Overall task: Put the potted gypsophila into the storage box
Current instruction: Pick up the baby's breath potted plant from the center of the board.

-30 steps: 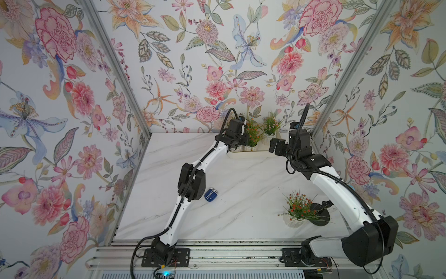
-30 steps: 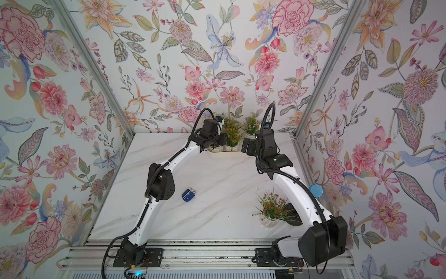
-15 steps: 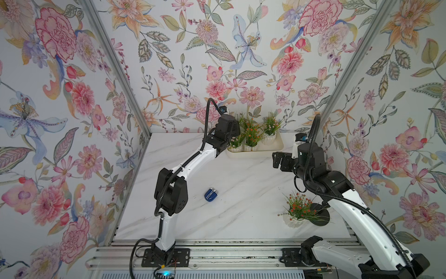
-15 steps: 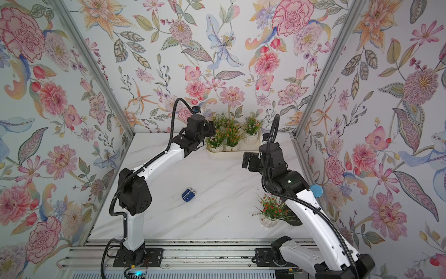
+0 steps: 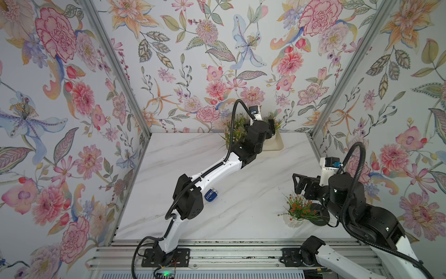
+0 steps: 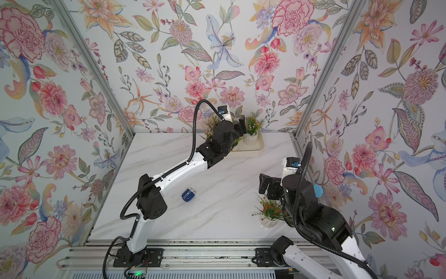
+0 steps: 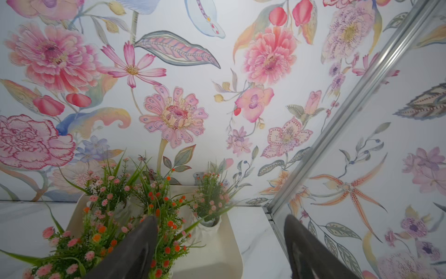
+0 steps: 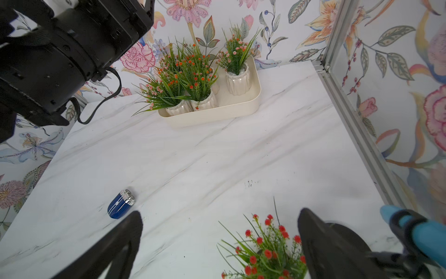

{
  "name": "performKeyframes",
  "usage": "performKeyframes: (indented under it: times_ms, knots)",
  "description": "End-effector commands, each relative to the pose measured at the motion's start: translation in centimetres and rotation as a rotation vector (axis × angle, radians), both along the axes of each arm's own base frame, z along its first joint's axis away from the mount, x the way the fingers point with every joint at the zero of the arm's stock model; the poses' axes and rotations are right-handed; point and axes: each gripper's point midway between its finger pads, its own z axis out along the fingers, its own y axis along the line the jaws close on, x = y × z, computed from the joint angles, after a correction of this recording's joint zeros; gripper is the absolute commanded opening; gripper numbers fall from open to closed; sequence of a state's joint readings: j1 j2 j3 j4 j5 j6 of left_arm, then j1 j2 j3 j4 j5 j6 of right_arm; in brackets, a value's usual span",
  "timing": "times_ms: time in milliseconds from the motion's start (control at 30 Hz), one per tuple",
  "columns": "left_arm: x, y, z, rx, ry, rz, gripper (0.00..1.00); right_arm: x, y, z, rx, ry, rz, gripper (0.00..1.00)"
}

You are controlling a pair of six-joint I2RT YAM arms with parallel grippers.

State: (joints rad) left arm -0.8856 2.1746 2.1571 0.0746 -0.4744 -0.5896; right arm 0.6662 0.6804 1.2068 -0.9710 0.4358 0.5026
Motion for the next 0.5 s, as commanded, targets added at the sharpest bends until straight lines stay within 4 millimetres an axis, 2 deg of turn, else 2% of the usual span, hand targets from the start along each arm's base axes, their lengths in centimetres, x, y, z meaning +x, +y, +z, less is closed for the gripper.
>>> performKeyframes:
  times_ms: [0, 133, 233, 333, 467]
  knots:
    - [-0.7, -0.3, -0.8, 0.044, -0.011, -0.035, 0.85, -0.9, -1.8, -1.3, -0.074, 0.048, -0.048, 1.0]
    - [-3.9, -0.2, -1.0, 0.027, -0.007, -0.142, 0.88, -1.2, -2.8, -0.6, -0.108, 0.015, -0.069, 1.0]
    - [-5.9, -0.1, -2.7, 0.123, 0.065, -0.212, 0.88, -1.0, -3.7, -0.2, -0.162, -0.009, -0.098, 1.0]
    - [-8.2, 0.4, -4.7, 0.224, 0.151, -0.256, 0.88, -0.8, -3.6, -0.5, -0.219, -0.002, -0.078, 1.0]
    - [-12.0, 1.7, -9.8, 0.29, 0.319, -0.297, 0.86, -1.1, -4.2, -1.4, -0.247, -0.002, -0.081, 1.0]
